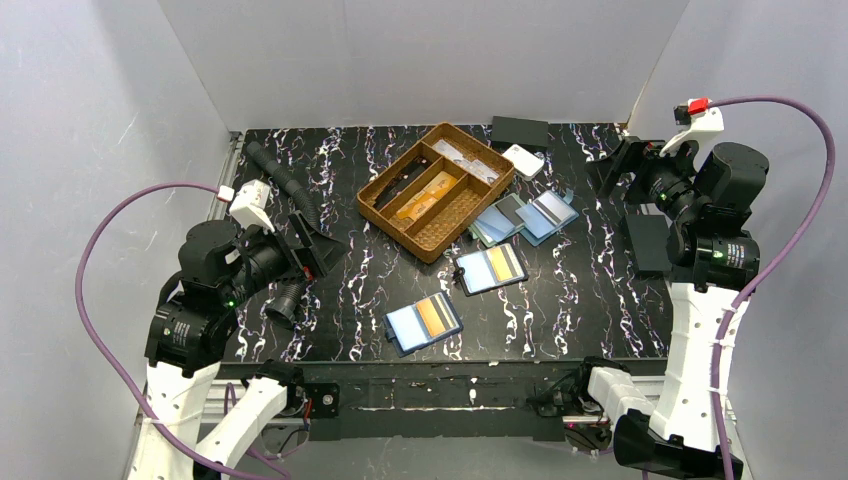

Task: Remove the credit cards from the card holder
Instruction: Reset both arms

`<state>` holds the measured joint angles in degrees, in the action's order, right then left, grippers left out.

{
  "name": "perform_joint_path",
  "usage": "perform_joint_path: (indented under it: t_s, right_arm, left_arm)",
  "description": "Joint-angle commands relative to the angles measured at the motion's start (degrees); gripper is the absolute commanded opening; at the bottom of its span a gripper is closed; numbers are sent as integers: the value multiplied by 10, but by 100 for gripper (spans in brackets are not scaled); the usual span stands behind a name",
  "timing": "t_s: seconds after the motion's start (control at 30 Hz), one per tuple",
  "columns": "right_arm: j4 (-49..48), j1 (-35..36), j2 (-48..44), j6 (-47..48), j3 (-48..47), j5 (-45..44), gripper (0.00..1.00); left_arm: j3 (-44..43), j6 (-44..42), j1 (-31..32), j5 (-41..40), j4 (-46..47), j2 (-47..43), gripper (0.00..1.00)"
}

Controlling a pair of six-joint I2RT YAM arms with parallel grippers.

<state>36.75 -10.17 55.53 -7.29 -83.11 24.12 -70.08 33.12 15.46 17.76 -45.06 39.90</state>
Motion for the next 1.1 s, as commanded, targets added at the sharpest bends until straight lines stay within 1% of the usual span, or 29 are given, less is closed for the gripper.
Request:
perform_joint_path:
  t_s: [0.0, 1.07]
  right_arm:
    - [-27, -4, -10, -9, 4, -7, 100]
    - [-26, -11, -12, -18, 4, -11, 100]
  left_arm:
    - [3, -10, -3, -2, -6, -3, 99]
    - [5, -9, -4, 7, -5, -5, 99]
